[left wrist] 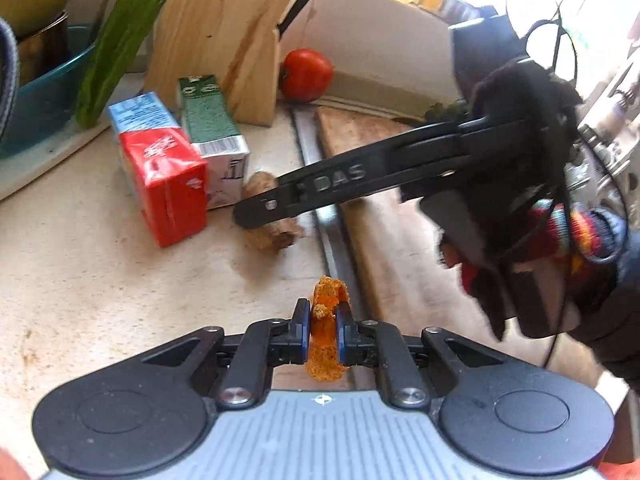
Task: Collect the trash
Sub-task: 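Lift the orange peel with the left gripper while the right straddles the sweet potato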
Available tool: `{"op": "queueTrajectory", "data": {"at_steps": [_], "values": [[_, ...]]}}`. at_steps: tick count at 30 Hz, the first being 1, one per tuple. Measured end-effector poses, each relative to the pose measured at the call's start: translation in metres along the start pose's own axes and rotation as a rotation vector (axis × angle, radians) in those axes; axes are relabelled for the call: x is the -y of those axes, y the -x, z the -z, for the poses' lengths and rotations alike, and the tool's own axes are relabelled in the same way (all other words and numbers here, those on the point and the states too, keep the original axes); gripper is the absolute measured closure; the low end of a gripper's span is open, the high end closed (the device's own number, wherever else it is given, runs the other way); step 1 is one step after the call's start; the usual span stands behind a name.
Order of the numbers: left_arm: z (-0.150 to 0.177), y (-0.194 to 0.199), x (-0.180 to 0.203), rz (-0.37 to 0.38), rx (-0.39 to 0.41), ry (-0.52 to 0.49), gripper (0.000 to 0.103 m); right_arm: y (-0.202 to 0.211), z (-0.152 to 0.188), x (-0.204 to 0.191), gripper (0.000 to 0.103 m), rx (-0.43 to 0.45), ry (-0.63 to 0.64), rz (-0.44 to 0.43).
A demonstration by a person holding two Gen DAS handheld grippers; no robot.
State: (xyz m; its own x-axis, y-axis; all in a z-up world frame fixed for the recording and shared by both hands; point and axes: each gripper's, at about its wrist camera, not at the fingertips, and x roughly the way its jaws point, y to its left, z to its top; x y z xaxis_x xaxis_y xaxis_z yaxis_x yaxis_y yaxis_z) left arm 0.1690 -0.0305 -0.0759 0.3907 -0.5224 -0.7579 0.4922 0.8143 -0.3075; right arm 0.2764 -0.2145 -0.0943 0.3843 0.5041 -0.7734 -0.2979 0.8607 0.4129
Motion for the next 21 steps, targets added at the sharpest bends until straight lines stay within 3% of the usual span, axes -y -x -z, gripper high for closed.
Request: {"op": "queueTrajectory", "data": {"at_steps": [2,5,9,10,13,16,19,21], "values": [[0.000,0.000,0.007,0.008,0.014,-0.030,0.089,0.000,0.000,0.001,0.045,0.000,0.001,-0.003],[0.003,-0.011,0.020,-0.061,-0.008,-0.123,0.086,0.000,0.000,0.001,0.045,-0.001,0.000,-0.006],[0.007,-0.028,0.018,-0.075,-0.066,-0.126,0.078,0.001,-0.001,0.002,0.044,-0.004,-0.004,-0.013],[0.008,-0.028,0.018,-0.069,-0.055,-0.132,0.072,0.001,-0.001,0.003,0.044,-0.004,-0.007,-0.015],[0.008,-0.031,0.023,-0.071,-0.058,-0.164,0.068,0.001,-0.001,0.003,0.044,-0.003,-0.009,-0.016],[0.006,-0.033,0.021,-0.061,-0.051,-0.145,0.071,0.001,-0.001,0.002,0.044,-0.003,-0.008,-0.013],[0.007,-0.028,0.013,-0.052,-0.044,-0.098,0.085,0.001,-0.001,0.002,0.044,-0.004,-0.012,-0.017],[0.008,-0.024,0.007,-0.043,-0.037,-0.068,0.086,0.001,-0.001,0.003,0.045,-0.002,-0.017,-0.017]]}}
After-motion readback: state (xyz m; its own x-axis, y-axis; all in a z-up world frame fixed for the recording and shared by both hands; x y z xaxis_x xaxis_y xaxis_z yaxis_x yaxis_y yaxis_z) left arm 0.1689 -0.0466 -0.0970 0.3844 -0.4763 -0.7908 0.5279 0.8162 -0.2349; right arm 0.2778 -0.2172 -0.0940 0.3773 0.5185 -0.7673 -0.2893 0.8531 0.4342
